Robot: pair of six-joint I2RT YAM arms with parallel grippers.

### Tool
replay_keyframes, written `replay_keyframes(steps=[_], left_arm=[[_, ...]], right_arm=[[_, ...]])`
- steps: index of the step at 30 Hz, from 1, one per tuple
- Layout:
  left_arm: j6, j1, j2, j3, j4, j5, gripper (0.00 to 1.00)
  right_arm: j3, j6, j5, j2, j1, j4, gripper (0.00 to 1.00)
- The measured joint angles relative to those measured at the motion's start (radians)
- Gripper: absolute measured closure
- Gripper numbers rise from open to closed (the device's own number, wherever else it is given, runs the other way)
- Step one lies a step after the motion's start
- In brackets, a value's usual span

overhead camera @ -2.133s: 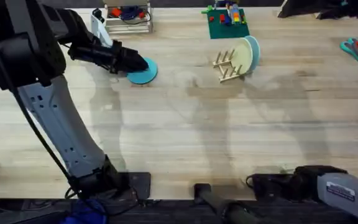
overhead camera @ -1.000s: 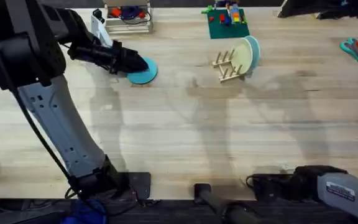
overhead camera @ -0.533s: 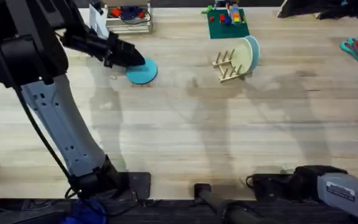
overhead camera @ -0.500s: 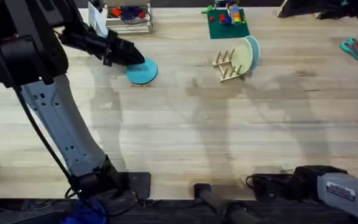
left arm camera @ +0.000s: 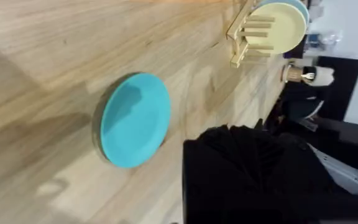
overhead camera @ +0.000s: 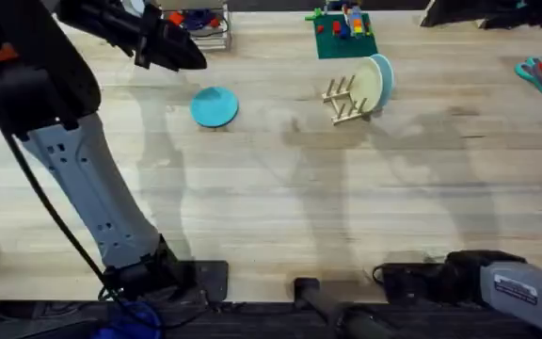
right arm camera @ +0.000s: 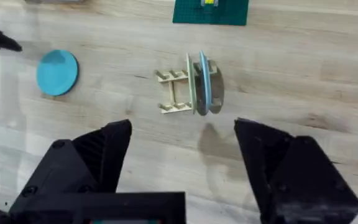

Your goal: Pick up the plates from the table one by one and place each into a slot on the dish rack.

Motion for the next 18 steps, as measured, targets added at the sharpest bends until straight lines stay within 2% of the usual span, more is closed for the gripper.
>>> replay_keyframes(steps=[10, 18], left_arm=[[-0.105, 0.0, -0.182, 0.001, 0.0, -0.1, 0.963], [-0.186, 0.0, -0.251, 0.002, 0.0, -0.167, 0.963]], right_arm=[[0.0, 0.0, 0.0, 0.0, 0.0, 0.0, 0.007], [0.0, 0.0, 0.0, 0.0, 0.0, 0.0, 0.006]])
